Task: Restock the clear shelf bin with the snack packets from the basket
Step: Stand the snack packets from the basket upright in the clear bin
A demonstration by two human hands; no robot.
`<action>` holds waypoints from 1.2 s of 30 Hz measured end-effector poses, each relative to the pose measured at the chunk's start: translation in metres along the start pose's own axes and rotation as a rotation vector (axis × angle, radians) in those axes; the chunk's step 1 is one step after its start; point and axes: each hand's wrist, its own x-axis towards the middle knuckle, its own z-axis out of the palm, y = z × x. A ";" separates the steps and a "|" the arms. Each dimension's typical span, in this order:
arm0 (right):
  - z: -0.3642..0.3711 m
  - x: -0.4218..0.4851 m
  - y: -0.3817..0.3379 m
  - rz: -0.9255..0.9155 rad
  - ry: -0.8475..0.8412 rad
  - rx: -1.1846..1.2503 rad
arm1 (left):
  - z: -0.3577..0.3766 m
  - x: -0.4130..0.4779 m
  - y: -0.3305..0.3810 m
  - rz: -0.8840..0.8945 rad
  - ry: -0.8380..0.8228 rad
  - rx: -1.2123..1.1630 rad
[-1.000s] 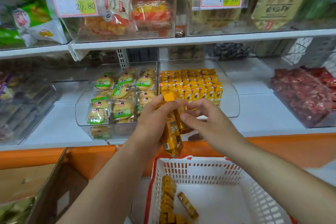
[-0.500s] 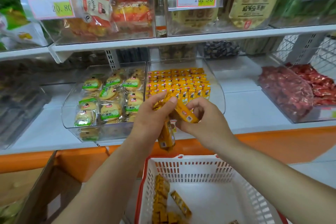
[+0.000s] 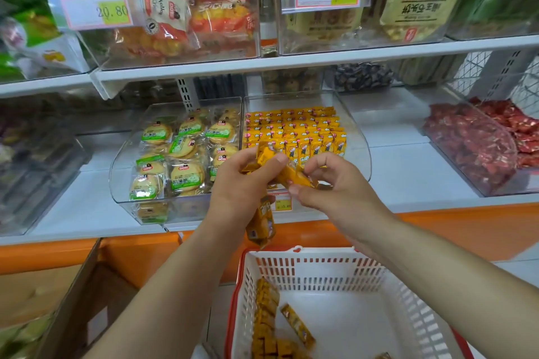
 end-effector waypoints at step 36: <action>-0.031 0.138 0.010 -0.079 -0.036 -0.855 | -0.065 0.006 0.003 0.029 0.118 0.196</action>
